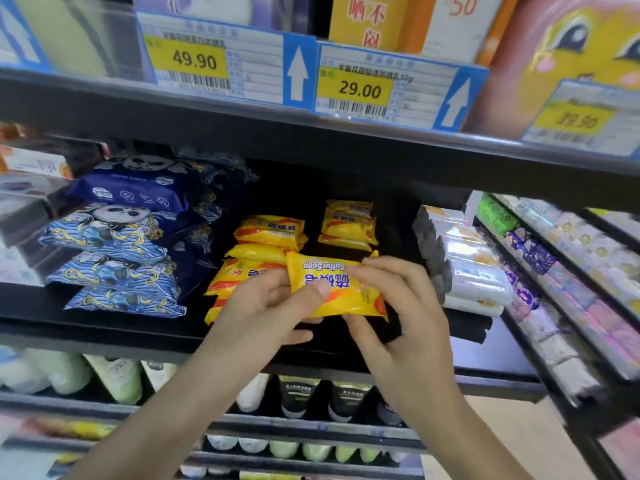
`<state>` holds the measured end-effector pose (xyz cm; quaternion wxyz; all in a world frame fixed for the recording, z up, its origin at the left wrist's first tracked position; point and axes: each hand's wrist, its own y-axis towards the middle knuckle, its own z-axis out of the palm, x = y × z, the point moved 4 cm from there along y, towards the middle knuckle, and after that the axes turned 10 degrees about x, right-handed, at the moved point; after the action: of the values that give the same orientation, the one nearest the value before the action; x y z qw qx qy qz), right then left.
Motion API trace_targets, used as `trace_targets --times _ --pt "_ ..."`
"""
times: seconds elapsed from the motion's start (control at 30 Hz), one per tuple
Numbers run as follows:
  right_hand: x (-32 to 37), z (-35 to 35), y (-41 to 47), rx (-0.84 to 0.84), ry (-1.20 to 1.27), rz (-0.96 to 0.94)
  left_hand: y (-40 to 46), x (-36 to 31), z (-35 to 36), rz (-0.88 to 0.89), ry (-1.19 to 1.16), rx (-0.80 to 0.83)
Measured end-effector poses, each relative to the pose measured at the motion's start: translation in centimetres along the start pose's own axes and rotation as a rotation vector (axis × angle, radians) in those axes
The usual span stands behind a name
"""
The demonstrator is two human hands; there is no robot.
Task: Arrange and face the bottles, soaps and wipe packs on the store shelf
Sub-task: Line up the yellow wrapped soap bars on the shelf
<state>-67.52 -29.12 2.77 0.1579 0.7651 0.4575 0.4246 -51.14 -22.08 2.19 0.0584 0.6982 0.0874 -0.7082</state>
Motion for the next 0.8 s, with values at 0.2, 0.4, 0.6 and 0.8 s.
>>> trace_targets --times 0.2,0.4,0.6,0.8 --pt "0.4 0.3 -1.9 0.071 0.062 0.052 0.0 1.1 0.0 -0.038 -0.051 0.040" --pt "-0.5 -0.2 -2.7 0.070 0.267 0.411 -0.1 1.4 -0.9 0.059 -0.002 0.010" --pt "-1.3 -0.4 -0.8 0.164 0.805 0.952 -0.4 0.7 -1.2 0.249 0.314 0.016" --pt "-0.2 0.3 -0.1 0.401 0.938 1.052 -1.0 0.3 -1.3 0.399 0.467 0.024"
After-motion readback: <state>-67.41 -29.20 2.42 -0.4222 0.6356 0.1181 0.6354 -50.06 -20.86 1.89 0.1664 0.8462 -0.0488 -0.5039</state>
